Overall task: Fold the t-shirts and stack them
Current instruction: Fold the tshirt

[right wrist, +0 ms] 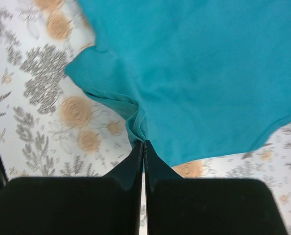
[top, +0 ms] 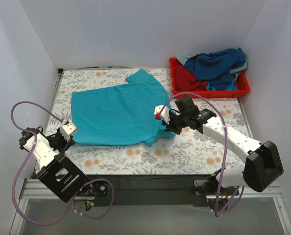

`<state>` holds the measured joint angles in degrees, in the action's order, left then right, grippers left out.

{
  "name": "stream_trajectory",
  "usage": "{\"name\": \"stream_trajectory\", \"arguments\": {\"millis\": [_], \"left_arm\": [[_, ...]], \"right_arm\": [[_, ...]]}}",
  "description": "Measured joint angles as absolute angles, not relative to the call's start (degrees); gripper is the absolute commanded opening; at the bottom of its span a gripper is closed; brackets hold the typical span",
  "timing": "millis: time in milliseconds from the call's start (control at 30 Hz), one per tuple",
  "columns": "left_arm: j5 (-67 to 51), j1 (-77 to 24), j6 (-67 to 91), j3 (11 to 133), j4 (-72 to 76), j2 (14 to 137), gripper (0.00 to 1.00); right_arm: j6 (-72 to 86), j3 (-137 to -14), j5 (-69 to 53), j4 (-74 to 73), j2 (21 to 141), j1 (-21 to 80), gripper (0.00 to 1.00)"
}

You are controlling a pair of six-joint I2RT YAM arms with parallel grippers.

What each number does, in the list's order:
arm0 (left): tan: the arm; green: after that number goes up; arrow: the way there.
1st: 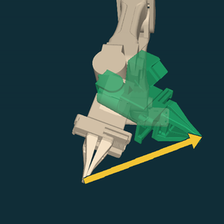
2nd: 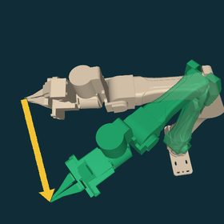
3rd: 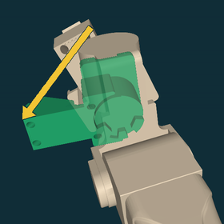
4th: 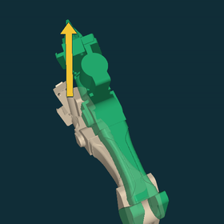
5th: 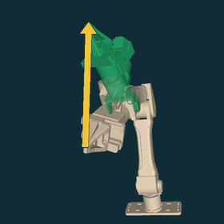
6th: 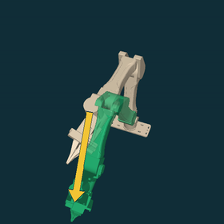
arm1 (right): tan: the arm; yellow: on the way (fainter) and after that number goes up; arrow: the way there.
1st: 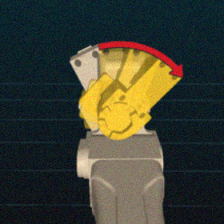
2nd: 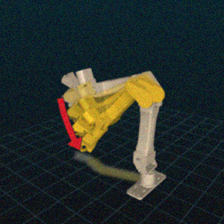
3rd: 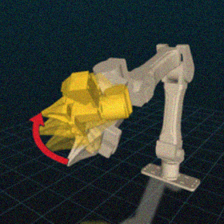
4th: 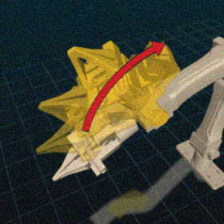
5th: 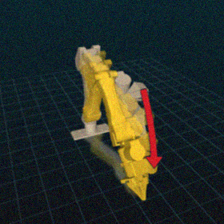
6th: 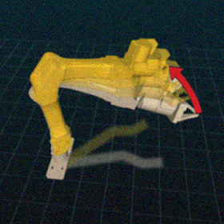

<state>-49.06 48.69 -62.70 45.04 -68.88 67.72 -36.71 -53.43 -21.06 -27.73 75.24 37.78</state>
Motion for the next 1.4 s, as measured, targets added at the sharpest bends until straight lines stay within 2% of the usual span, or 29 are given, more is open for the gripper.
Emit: {"name": "stream_trajectory", "arguments": {"millis": [200,333,600,933,1400], "left_arm": [[-49.08,48.69,-57.3,47.72,-71.79,69.01,0.0],[-49.74,48.69,-49.19,49.67,-68.79,74.5,0.0],[-51.09,47.48,-36.14,50.76,-57.47,77.21,0.0],[-48.53,40.56,-22.55,50.76,-43.07,78.85,0.0],[-43.99,38.11,-16.53,50.96,-34.85,84.23,0.0]], "right_arm": [[-36.32,-61.45,-22.7,-27.66,77.84,34.13,0.01],[-37.43,-64.31,-23.2,-27.97,81.01,32.71,0.01],[-39.62,-71.31,-23.22,-28.71,89.97,30.17,0.01],[-42.37,-79.33,-22.79,-28.67,97.62,29.34,0.01],[-45.52,-86.91,-21.96,-28.64,107.24,29.3,0.01]]}}
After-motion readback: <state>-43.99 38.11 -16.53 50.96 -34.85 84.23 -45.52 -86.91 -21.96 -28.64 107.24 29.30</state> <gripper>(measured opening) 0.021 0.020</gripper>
